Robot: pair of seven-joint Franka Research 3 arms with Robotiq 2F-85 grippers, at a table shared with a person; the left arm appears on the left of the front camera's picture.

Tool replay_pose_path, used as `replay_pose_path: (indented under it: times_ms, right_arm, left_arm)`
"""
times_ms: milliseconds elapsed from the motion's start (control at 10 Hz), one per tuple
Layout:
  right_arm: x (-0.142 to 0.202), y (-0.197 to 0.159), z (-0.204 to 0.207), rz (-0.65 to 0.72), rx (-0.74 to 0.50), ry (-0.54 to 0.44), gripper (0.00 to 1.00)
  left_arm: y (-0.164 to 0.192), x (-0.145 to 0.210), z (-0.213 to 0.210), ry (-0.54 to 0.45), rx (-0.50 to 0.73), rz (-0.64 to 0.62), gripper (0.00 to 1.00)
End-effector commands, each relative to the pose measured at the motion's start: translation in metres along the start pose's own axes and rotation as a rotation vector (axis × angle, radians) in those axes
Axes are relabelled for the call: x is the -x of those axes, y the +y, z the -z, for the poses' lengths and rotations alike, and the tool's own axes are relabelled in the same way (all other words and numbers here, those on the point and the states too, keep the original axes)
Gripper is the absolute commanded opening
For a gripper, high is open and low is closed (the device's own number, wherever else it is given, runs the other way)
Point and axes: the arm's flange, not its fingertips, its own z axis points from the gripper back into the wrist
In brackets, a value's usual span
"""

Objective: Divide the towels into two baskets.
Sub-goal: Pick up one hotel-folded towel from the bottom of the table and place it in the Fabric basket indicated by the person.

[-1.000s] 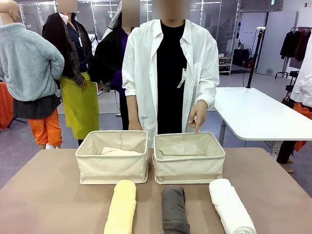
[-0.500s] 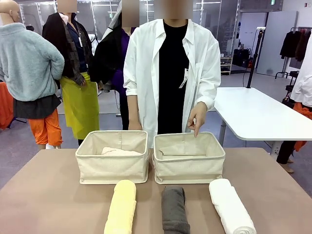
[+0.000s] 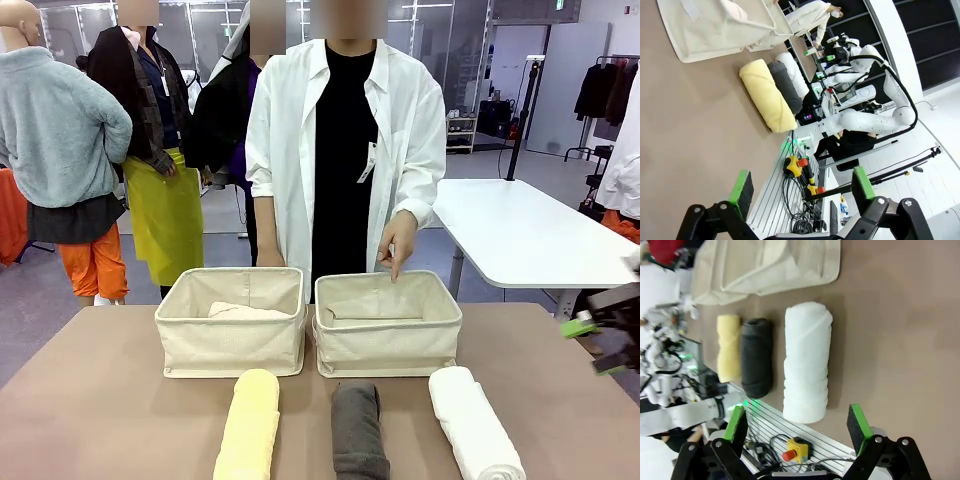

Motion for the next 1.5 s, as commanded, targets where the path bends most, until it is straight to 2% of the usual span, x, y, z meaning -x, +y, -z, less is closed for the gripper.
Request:
replay_pose_path:
  times_ms: [0,200,500,900,1100,1400]
  right_arm:
    - [0.013,0.012,0.043,0.01,0.097,0.043,1.0]
    - [0.019,0.029,0.091,-0.022,0.248,0.009,1.0]
    - [0.034,0.045,0.152,-0.082,0.38,0.028,1.0]
    - [0.049,0.056,0.192,-0.135,0.506,0.094,1.0]
    - [0.052,0.059,0.201,-0.191,0.591,0.075,1.0]
    - [0.061,0.058,0.216,-0.229,0.644,0.106,1.0]
  left_arm:
    - [-0.002,0.0,-0.002,-0.004,-0.005,0.017,1.0]
    - [-0.002,0.0,-0.002,-0.004,-0.005,0.017,1.0]
    - [-0.002,0.0,-0.002,-0.004,-0.005,0.017,1.0]
    - [-0.002,0.0,-0.002,-0.004,-0.005,0.017,1.0]
    - [-0.002,0.0,-0.002,-0.004,-0.005,0.017,1.0]
    - [-0.002,0.0,-0.002,-0.004,-0.005,0.017,1.0]
